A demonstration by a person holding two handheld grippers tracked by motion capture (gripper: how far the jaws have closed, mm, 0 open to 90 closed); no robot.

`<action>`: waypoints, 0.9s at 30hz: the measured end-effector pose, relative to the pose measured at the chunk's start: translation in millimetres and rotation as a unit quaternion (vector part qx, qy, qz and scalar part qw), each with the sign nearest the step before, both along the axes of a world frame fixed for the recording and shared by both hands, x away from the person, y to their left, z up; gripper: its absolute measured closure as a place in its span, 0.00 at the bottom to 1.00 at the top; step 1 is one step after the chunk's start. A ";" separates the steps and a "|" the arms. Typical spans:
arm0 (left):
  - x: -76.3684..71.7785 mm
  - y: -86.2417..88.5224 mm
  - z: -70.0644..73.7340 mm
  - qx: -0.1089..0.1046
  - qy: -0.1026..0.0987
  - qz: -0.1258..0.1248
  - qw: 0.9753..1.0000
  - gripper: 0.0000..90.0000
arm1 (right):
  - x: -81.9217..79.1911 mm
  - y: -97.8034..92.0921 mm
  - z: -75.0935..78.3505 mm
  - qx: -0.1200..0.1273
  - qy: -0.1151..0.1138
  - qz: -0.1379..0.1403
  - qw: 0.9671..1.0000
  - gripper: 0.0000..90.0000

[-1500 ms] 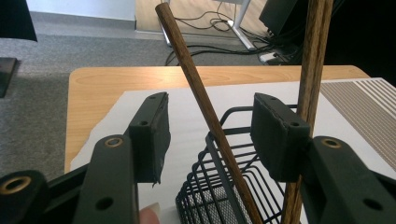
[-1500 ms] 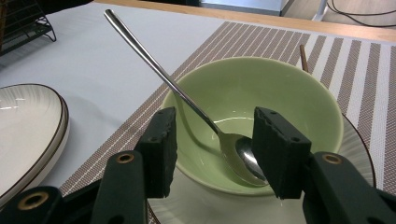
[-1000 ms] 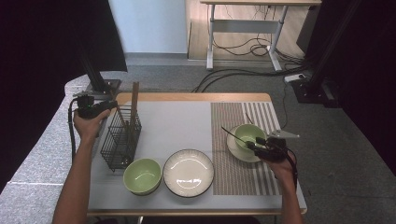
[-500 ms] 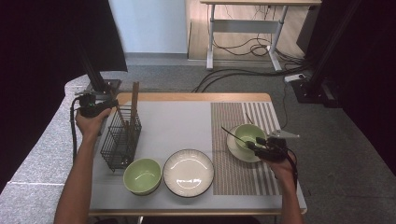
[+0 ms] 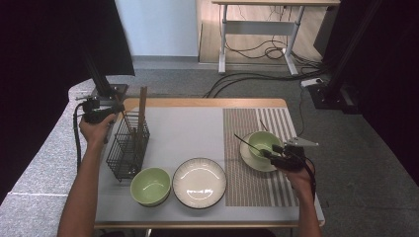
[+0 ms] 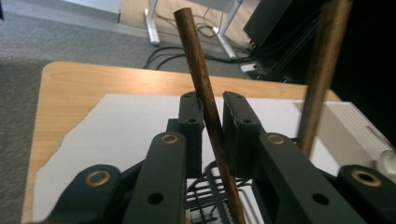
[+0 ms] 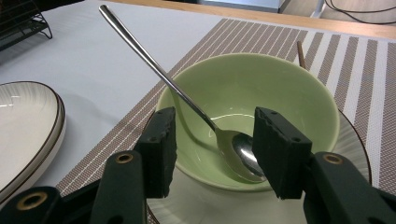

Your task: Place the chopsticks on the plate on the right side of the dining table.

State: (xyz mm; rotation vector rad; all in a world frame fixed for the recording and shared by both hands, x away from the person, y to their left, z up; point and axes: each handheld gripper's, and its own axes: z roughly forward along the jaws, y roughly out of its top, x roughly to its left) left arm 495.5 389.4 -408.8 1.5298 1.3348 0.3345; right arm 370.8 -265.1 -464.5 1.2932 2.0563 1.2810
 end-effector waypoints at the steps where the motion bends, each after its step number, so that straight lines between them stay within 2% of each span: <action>1: 0.0 0.0 0.0 0.000 0.000 0.000 1.000 0.88 | 0.0 0.0 0.0 0.000 0.000 0.000 1.000 0.56; 5: -12.3 0.7 10.3 -0.023 -0.021 -0.005 0.999 0.91 | -0.7 1.1 1.0 0.001 -0.002 0.000 1.000 0.56; 6: -12.3 0.7 10.3 -0.023 -0.021 -0.005 0.999 0.91 | -0.7 1.1 1.0 0.001 -0.002 0.000 1.000 0.56; 7: -18.4 -2.2 15.9 -0.014 -0.027 -0.010 0.999 0.92 | -0.9 2.0 1.4 0.001 -0.004 0.001 1.000 0.56; 10: -21.9 -4.4 19.0 -0.002 -0.030 -0.009 1.000 0.91 | -1.1 2.8 1.6 0.001 -0.004 0.002 1.000 0.56; 13: -26.4 -6.4 22.6 0.011 -0.033 0.002 0.999 0.92 | -2.0 2.9 2.3 0.000 -0.005 0.002 1.000 0.56; 15: -24.7 -4.9 22.4 0.009 -0.028 0.004 1.000 0.92 | -2.5 2.3 2.6 0.002 -0.007 0.001 1.000 0.56; 18: -19.8 -2.2 19.5 -0.005 -0.022 0.000 1.000 0.92 | -2.5 1.1 2.6 0.002 -0.007 0.000 1.000 0.56; 24: -12.7 -1.1 17.2 -0.029 -0.025 -0.004 0.999 0.93 | -1.5 -0.4 1.6 0.001 -0.005 -0.003 1.000 0.56; 27: -8.9 0.7 17.8 -0.029 -0.025 0.000 0.999 0.94 | -0.8 -1.0 0.9 0.001 -0.004 -0.005 1.000 0.56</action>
